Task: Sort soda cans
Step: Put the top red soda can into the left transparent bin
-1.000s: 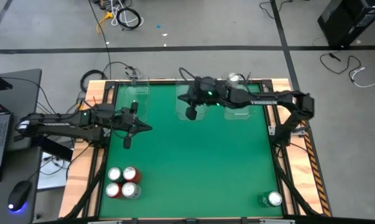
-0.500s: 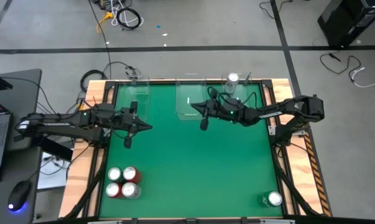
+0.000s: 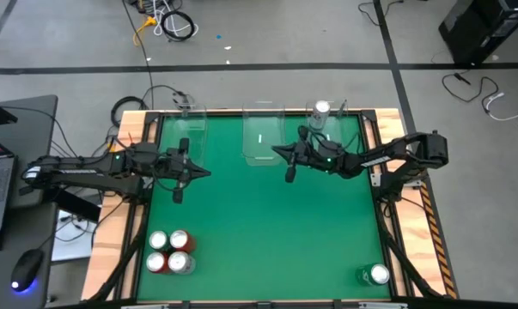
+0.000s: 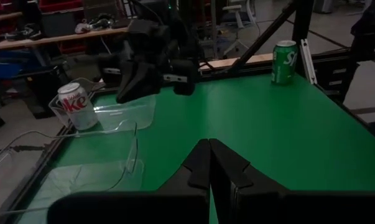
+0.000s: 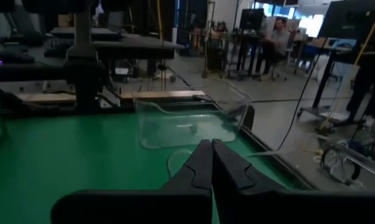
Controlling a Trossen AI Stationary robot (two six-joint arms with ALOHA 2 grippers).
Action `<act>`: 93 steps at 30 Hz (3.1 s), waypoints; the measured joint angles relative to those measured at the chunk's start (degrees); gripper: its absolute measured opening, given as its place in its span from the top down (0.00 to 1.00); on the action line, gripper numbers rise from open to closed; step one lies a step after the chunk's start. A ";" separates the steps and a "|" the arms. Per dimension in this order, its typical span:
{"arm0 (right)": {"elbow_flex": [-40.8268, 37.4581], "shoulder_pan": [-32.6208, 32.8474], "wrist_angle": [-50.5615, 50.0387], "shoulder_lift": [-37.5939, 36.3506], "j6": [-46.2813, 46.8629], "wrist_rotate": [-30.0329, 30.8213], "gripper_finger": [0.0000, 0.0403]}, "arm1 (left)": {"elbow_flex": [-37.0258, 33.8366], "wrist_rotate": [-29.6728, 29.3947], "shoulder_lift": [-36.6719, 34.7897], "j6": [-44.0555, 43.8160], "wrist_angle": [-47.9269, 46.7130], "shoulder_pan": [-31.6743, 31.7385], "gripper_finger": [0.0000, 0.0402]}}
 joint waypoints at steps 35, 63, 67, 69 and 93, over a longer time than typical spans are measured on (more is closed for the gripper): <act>-17.21 -4.03 31.16 8.70 2.00 -1.04 0.96 | -0.04 -1.48 3.27 1.29 -0.15 0.02 0.99; -13.32 -3.71 29.12 8.46 12.20 -4.65 0.85 | 0.13 -1.88 10.52 -9.60 -8.64 -2.68 0.88; -13.32 -3.57 28.94 8.44 13.19 -4.66 0.75 | 4.20 -1.89 12.11 -15.56 -16.21 -4.55 0.87; -13.32 -3.59 28.50 8.44 13.85 -4.66 0.71 | 7.03 -1.87 13.63 -17.95 -20.10 -5.84 0.85; -13.32 -3.57 25.93 8.41 13.75 -4.82 0.63 | 41.19 4.36 46.20 -51.29 -51.51 -29.16 0.73</act>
